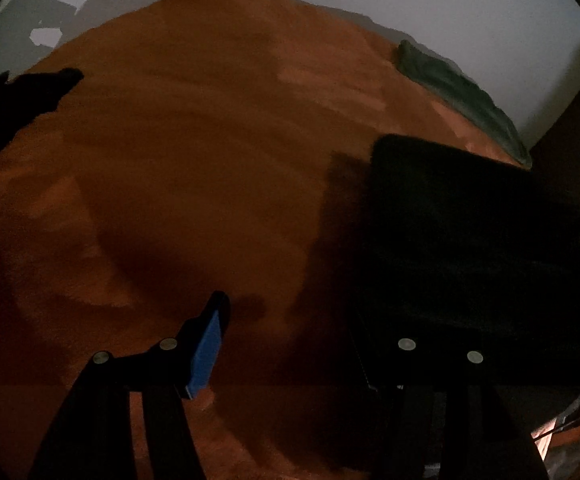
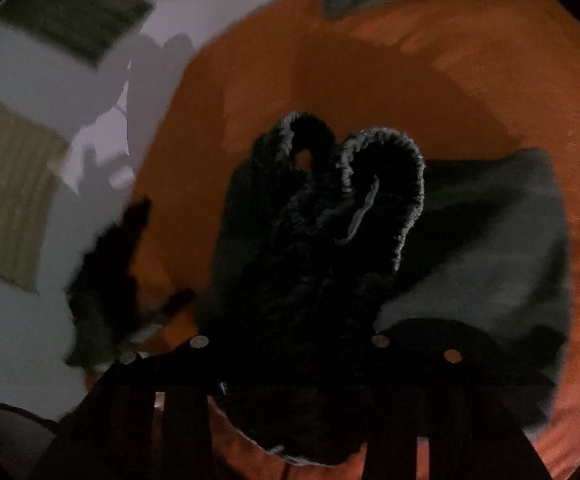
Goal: Fold clothes
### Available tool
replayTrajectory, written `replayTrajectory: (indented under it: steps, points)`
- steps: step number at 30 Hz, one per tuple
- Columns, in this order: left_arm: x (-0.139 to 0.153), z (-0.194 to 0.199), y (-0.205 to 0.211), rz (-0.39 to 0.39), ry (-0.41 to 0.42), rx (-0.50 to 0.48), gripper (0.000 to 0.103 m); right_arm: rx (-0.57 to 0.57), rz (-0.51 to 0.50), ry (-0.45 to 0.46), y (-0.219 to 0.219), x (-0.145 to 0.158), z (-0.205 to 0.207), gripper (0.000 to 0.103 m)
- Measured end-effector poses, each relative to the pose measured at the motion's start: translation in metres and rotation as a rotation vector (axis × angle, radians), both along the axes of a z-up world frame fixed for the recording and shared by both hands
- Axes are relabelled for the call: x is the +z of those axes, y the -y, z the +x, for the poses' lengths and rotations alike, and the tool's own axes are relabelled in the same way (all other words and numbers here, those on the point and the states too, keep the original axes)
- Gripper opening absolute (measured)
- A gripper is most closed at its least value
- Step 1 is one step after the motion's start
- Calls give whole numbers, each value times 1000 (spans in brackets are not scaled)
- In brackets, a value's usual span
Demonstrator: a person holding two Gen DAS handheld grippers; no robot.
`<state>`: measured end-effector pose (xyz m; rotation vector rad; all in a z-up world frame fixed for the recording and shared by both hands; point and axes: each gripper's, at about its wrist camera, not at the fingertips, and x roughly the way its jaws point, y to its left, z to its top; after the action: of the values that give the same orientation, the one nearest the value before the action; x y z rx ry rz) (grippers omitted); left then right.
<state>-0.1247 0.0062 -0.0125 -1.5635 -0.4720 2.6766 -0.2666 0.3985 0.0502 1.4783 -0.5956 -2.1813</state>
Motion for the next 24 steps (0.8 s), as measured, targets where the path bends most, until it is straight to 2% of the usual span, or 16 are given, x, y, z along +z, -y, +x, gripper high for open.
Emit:
replayTrajectory:
  steps: [2, 3, 4, 6, 8, 9, 11, 13, 15, 16, 19, 21, 24]
  points:
    - [-3, -6, 0, 17, 10, -4, 62, -39, 19, 7, -29, -7, 2, 43]
    - [-4, -8, -1, 17, 12, -7, 62, -38, 52, 43, -39, -23, 1, 57]
    - [-4, -10, -2, 17, 15, -10, 62, -25, 95, 97, -45, -44, 1, 65]
    - [-6, -12, -5, 14, 24, -20, 62, -42, 224, 231, -66, -94, 0, 65]
    - [-6, -15, -10, 16, 36, -41, 62, -92, 165, 252, -83, -110, 12, 65]
    - [-6, -15, -14, 19, 41, -62, 62, -102, 149, 231, -85, -107, 18, 67]
    - [-6, -14, -21, 18, 43, -102, 62, -78, 212, 145, -75, -87, 28, 69]
    - [-4, -7, -32, 10, 39, -155, 62, -36, 340, 50, -57, -67, 36, 71]
    - [-5, -5, -43, 2, 43, -203, 62, -11, 534, -42, -41, -52, 39, 71]
    - [-6, -3, -49, -2, 45, -228, 62, -13, 590, -83, -39, -44, 41, 71]
    - [-6, 5, -60, -26, 48, -268, 62, -47, 667, -196, -39, -23, 47, 71]
    - [-6, 12, -60, -41, 50, -274, 61, -30, 590, -218, -34, -17, 44, 71]
    - [-3, 22, -55, -52, 31, -283, 62, 33, 508, -156, -40, -27, 32, 71]
